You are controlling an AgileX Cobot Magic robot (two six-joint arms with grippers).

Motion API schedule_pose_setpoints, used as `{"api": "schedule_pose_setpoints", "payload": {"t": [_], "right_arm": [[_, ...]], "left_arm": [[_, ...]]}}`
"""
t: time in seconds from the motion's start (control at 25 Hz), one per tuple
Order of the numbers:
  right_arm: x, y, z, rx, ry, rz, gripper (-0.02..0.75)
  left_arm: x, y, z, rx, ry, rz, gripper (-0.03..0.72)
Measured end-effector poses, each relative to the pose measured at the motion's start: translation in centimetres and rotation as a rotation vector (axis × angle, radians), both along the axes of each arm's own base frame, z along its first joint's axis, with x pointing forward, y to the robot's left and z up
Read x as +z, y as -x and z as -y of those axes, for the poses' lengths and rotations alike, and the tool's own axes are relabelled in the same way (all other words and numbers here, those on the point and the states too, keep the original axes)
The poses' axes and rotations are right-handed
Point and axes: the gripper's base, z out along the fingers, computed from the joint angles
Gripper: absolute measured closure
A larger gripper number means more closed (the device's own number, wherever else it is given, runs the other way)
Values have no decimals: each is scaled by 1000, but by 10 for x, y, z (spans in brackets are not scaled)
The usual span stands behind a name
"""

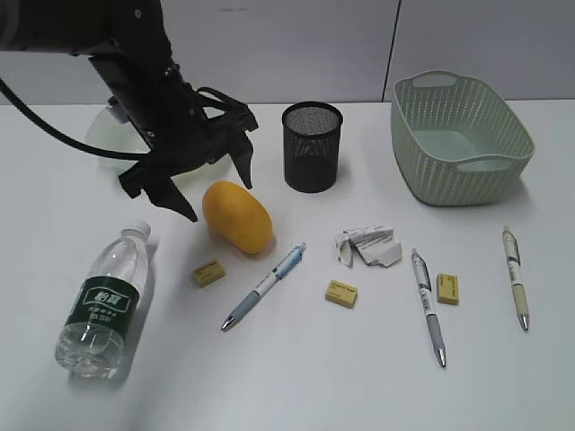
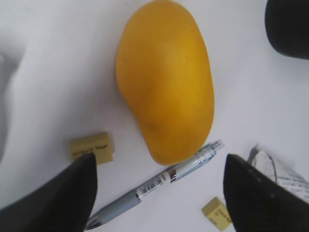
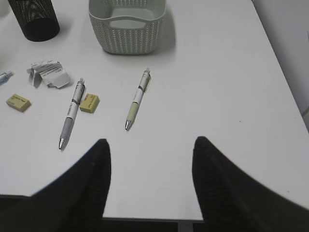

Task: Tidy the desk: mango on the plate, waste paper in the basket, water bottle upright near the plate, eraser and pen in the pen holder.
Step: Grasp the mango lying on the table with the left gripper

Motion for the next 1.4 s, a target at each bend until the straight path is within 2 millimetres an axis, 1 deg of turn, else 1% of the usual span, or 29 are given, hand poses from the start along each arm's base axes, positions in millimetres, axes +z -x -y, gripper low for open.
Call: {"api": "schedule_pose_setpoints", "payload": {"t": [0.16, 0.24, 0.32, 0.52, 0.72, 0.92, 1.28, 1.4], "right_arm": [[0, 0, 0, 0, 0, 0, 302], [0, 0, 0, 0, 0, 0, 302], [0, 0, 0, 0, 0, 0, 302], [0, 0, 0, 0, 0, 0, 302], [0, 0, 0, 0, 0, 0, 302], [0, 0, 0, 0, 0, 0, 302], [0, 0, 0, 0, 0, 0, 302], [0, 0, 0, 0, 0, 0, 302]], "left_arm": [[-12, -4, 2, 33, 3, -9, 71], [-21, -5, 3, 45, -1, -33, 71], [-24, -8, 5, 57, 7, -36, 71], [-17, -21, 12, 75, 40, 8, 71], [-20, -29, 17, 93, 36, -22, 71], [-20, -30, 17, 111, 19, -47, 71], [-20, -33, 9, 139, 8, -59, 71], [-25, -34, 10, 143, 11, -68, 71]]}}
